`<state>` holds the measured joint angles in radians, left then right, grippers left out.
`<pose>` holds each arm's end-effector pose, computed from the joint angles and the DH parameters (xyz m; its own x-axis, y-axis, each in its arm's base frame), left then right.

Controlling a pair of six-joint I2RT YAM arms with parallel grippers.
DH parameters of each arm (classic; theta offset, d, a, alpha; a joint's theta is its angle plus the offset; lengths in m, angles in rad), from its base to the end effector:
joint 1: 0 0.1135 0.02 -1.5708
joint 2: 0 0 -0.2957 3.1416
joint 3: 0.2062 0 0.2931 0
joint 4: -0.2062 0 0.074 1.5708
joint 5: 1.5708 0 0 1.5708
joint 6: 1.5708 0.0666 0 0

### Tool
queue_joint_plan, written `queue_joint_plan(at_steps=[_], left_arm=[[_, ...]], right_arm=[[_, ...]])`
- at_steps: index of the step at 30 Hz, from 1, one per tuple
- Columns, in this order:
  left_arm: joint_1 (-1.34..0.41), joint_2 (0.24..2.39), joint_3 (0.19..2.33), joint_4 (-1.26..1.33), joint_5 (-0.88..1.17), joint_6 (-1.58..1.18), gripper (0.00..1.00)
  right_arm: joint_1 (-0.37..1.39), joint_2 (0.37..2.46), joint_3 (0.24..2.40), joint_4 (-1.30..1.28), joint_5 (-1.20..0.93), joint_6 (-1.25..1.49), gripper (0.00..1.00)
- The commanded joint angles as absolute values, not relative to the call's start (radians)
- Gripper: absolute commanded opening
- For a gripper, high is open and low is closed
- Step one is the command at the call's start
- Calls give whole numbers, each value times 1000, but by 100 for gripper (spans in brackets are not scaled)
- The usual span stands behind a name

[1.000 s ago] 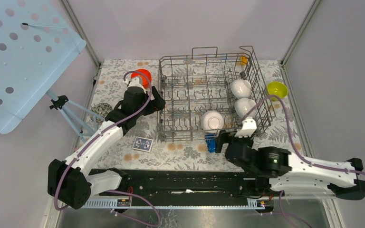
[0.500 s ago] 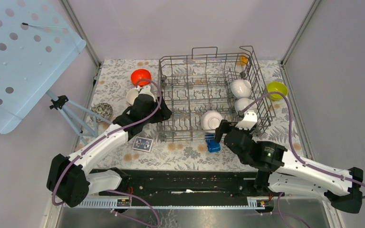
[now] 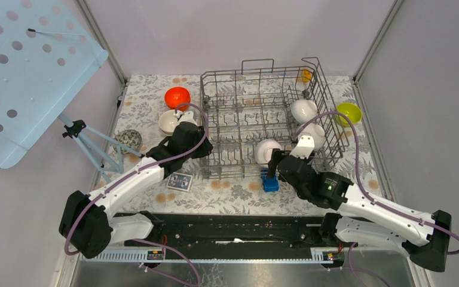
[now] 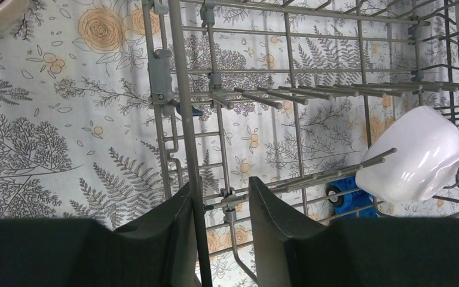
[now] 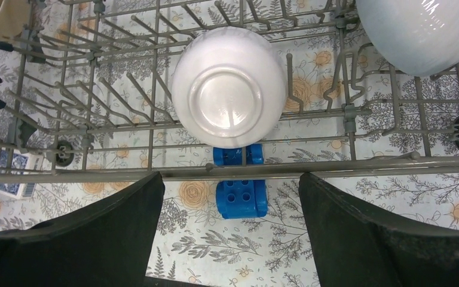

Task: Unload the bowls from the dish rack
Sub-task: Adjust the dish rack at the center of the board.

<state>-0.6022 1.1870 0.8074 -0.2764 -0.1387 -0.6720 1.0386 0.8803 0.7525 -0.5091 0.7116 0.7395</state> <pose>0.2598 -0.1674 0.2517 -0.6864 -0.2763 -0.6726 0.0555 0.9024 -0.4273 0.1511 0.1709 0.2904 -0.4832 0.1853 -0.8557 -0.0819 0.9635 0.2549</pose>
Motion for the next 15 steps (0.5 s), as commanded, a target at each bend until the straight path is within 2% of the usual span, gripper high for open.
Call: queue_joint_plan(at_steps=[1,8,15], left_arm=[[-628,1183,830,-268,-156,-655,35],[-629,1148,838,-328,-166,-630,24],[-628,1085,842,-410,-174,-613,20]], right_arm=[[1031,851,792,-509,682,669,91],[1032,804,878,-582,648,587,96],[1031,786,1011,-676,647,511,98]])
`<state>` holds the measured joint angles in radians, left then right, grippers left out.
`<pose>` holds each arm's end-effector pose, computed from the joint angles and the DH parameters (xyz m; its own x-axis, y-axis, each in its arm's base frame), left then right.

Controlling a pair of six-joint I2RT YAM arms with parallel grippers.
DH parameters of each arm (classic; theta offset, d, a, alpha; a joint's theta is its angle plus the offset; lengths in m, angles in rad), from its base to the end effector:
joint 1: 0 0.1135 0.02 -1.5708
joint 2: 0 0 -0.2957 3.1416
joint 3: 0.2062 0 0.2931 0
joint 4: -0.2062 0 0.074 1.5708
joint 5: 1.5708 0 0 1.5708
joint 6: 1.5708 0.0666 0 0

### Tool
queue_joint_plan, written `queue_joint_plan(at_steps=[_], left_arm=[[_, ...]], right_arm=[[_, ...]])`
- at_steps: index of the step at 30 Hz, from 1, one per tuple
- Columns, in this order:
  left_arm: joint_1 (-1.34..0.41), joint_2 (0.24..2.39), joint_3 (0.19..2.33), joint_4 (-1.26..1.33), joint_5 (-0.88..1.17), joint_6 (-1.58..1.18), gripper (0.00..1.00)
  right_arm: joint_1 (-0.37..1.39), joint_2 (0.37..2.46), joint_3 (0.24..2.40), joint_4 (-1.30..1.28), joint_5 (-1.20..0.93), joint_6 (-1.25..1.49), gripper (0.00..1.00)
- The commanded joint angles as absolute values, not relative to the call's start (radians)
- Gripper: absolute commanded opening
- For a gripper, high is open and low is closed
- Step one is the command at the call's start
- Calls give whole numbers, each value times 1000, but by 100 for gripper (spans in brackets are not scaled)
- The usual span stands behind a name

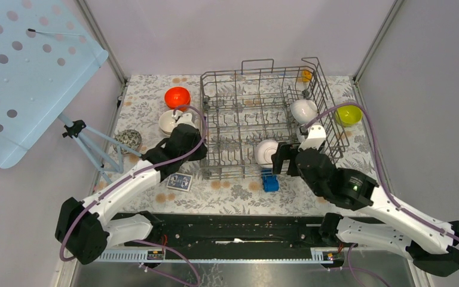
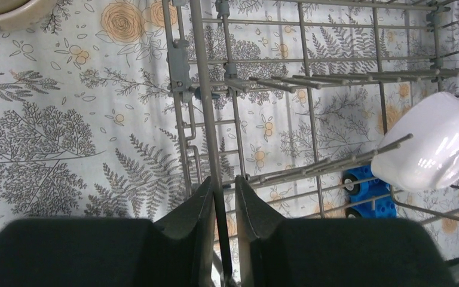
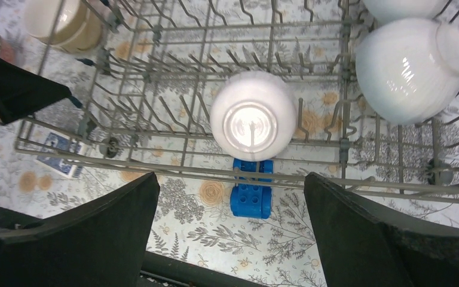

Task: Unload the bowls from the dish rack
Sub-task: Adjust the dish rack at the center of the board.

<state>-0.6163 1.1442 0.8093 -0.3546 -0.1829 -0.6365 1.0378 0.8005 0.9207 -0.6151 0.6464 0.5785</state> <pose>0.2485 -0.1612 0.2563 -0.6872 -0.2294 -0.6893 0.0565 0.9291 -0.3656 0.1380 0.1550 0.3593 -0.4307 0.1289 -0.8932 -0.2182 0.9455 0.2417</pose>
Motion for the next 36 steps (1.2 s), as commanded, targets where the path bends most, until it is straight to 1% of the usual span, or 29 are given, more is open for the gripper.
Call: queue_joint_plan(at_steps=[1,3,8,13,28,30,33,35,36], left_arm=[[-628,1077,842,-421,-183,-607,19],[-627,1069,845,-442,-203,-597,17],[-627,1063,851,-486,-248,-572,5],[-623,1058,854,-522,-283,-560,0],[-585,981,899,-632,-360,-528,1],[-583,980,900,-632,-353,-528,4],[-582,981,916,-631,-333,-528,19],[-582,973,934,-632,-318,-530,35],[-583,968,946,-634,-310,-532,45]], right_arm=[[1031,783,1026,-681,648,500,99],[1031,783,1054,-690,662,478,99],[1031,788,1102,-713,717,444,100],[1031,780,1109,-714,730,434,100],[1031,739,1128,-740,792,403,100],[1031,733,1126,-737,793,399,100],[1031,731,1129,-740,795,396,100],[1030,729,1133,-745,796,394,100],[1031,729,1136,-748,797,394,100]])
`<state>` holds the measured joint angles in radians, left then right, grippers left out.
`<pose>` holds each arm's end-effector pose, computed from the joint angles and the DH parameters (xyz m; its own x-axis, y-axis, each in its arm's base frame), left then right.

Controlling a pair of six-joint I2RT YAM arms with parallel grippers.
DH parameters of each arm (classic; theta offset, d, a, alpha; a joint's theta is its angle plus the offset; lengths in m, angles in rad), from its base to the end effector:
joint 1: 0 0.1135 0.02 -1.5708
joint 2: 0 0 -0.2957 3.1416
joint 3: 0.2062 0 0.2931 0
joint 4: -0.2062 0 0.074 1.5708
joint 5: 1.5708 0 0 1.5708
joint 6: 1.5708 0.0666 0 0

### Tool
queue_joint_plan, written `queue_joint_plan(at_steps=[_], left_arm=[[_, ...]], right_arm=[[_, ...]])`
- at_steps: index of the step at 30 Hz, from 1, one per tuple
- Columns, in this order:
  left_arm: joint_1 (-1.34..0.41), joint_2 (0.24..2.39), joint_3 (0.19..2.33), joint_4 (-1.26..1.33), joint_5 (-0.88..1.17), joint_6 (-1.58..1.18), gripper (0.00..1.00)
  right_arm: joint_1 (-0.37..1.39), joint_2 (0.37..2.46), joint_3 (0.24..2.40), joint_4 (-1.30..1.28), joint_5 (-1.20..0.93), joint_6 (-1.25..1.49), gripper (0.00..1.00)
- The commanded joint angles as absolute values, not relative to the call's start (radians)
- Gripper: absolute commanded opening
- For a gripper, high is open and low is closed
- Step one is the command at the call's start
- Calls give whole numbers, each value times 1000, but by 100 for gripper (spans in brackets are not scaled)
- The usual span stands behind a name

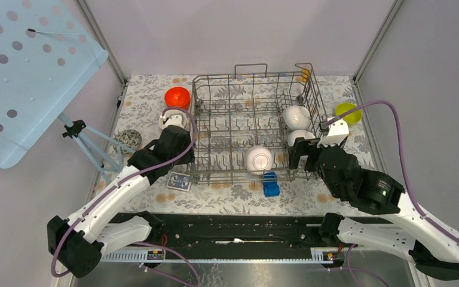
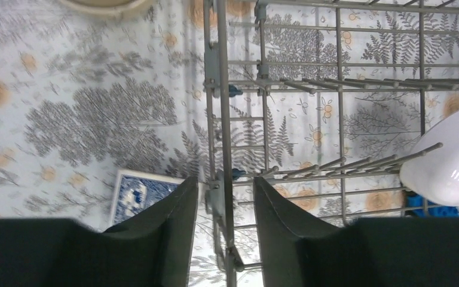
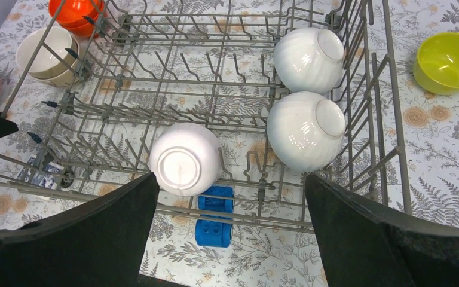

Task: Unload the bowls from the dish rack
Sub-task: Adjust the dish rack at the center of the board.

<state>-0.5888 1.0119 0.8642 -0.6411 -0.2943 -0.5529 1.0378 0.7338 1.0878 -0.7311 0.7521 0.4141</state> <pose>0.2210 -0.1244 0.2836 -0.6920 -0.1422 -0.7078 -0.0022 0.9808 -0.1949 0.1219 0.1170 0.4221 -0.2945 0.0791 -0.9524 -0.2050 0.9681 0.1438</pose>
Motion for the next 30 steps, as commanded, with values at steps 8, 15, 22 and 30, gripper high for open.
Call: queue_joint_plan(at_steps=[8,15,22,30], left_arm=[[-582,946,1114,-683,-225,-538,95],[-581,976,1117,-384,-119,-722,99],[-589,1260,1185,-37,167,-872,99],[-696,1542,1338,127,107,-928,99]], right_arm=[[1031,720,1145,-732,785,382,100],[1031,747,1114,-654,789,347,100],[1031,790,1094,-592,885,349,100],[910,927,1190,-517,880,311,100]])
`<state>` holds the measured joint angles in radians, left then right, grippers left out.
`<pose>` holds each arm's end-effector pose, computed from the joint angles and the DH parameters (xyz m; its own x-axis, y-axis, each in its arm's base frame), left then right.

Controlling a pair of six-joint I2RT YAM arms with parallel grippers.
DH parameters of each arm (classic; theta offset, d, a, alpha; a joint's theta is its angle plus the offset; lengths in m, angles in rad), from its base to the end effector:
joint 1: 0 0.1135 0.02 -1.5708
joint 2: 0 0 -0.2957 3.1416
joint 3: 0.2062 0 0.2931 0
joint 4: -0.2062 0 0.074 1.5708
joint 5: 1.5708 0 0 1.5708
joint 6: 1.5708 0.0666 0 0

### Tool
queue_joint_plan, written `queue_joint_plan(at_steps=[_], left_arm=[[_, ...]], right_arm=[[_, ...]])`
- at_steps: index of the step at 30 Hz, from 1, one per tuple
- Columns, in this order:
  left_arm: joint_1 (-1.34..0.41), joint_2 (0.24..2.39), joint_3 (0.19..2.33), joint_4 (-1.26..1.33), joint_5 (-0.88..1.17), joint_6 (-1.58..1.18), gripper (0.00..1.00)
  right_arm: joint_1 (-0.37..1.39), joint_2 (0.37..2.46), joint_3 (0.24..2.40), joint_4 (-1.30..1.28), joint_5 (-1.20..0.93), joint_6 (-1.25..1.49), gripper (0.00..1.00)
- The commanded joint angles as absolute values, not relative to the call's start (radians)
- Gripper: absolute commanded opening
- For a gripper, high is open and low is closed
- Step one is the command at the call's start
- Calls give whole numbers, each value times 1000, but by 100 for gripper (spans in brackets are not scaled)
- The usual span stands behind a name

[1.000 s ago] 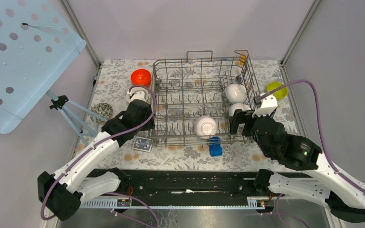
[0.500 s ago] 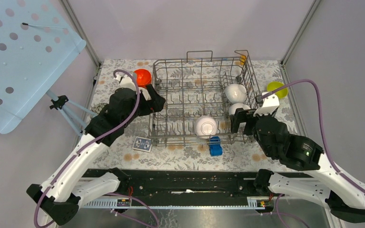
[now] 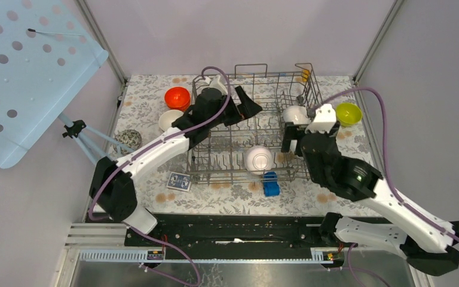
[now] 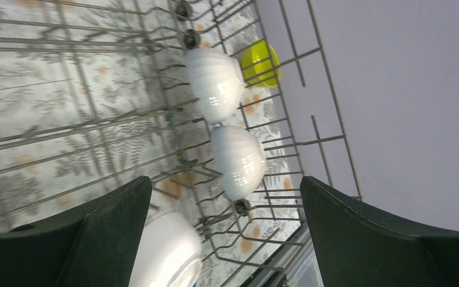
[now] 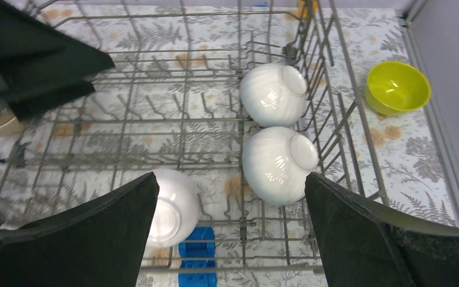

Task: Unload the bowls from the dish rack
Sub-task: Adjust the dish rack at the center of the board, then pick up the bowl from the dish rack.

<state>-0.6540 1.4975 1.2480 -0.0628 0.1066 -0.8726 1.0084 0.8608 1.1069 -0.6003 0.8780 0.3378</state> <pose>0.3327 -0.2639 0.3526 -0.6817 -0.4371 -0.5867 0.2537 0.6109 -0.7500 0.1501 0.1420 0.4254 -0.2260 0.0384 -0.9734 -0.0854 0.9946 0.0590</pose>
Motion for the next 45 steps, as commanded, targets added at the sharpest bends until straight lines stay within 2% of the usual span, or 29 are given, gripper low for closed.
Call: queue_joint_plan(at_steps=[1,6,11,14,24,45], left_arm=[[-701,1565,1340,158,101,-938,99],[-708,1690,1391,286,103,-968,99],[-696,1874,1626,140,178,-869,99],[-668,1984,1745,92,296,-873,99],[-602,2203,1902,141,497,-944,98],[-618,2392,2051,54,636,-943,94]], right_arm=[[855,945,1210,-510,829,317,100],[608,993,1238,-474,648,389,100],[307,975,1143,-419,435,568,100],[222,964,1076,-377,385,617,100],[157,947,967,-290,368,705,100],[156,757,914,-311,201,670,100]])
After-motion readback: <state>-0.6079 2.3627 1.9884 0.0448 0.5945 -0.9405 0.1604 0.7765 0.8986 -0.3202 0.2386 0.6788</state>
